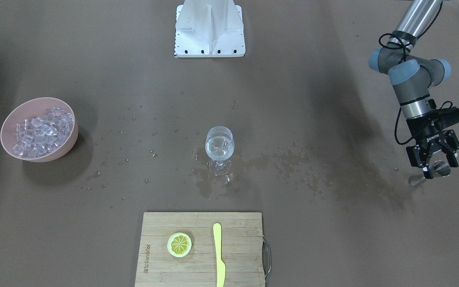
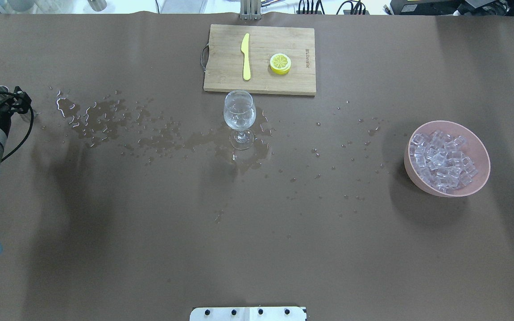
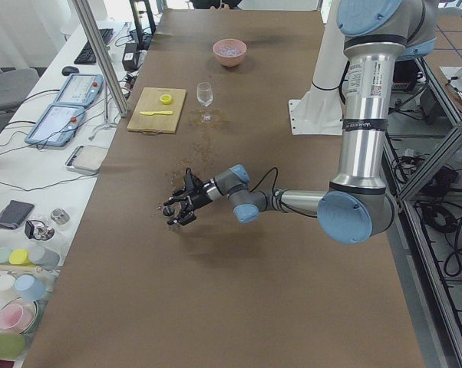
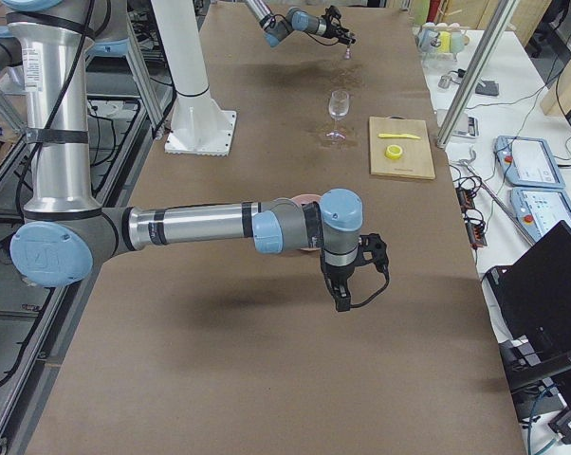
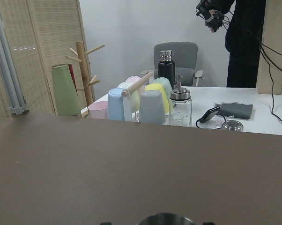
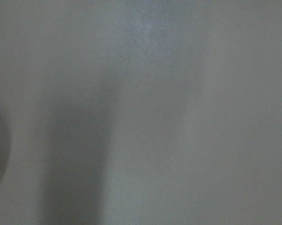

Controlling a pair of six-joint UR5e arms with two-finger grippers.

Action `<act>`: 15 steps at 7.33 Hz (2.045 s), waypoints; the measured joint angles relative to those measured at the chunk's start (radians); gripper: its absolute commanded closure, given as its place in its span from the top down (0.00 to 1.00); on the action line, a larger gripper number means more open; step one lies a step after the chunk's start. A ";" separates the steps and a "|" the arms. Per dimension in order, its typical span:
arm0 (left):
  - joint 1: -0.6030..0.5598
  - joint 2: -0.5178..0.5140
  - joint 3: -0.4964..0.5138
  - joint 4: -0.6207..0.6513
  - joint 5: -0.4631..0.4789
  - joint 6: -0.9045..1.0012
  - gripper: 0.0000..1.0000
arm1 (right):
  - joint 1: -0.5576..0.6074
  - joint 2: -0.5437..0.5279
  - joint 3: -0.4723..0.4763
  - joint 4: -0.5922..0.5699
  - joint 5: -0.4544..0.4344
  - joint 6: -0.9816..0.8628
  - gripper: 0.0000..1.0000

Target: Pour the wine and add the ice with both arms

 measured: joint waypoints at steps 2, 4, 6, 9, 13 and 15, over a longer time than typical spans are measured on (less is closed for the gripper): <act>0.000 0.007 -0.007 -0.073 -0.004 0.084 0.98 | 0.000 0.000 0.001 0.000 0.000 0.000 1.00; -0.004 0.019 -0.013 -0.186 -0.051 0.206 0.98 | 0.000 0.000 0.001 0.000 0.000 0.001 1.00; -0.013 0.064 -0.058 -0.219 -0.137 0.255 0.98 | 0.000 0.000 0.001 0.000 0.001 0.001 1.00; -0.021 0.111 -0.142 -0.219 -0.274 0.288 0.98 | 0.000 0.001 0.001 0.000 0.001 0.001 1.00; -0.165 0.114 -0.250 -0.099 -0.700 0.401 0.98 | 0.000 -0.001 0.002 0.000 0.000 0.000 1.00; -0.284 0.119 -0.402 0.159 -0.909 0.549 0.98 | 0.000 -0.001 0.002 0.000 0.000 0.000 1.00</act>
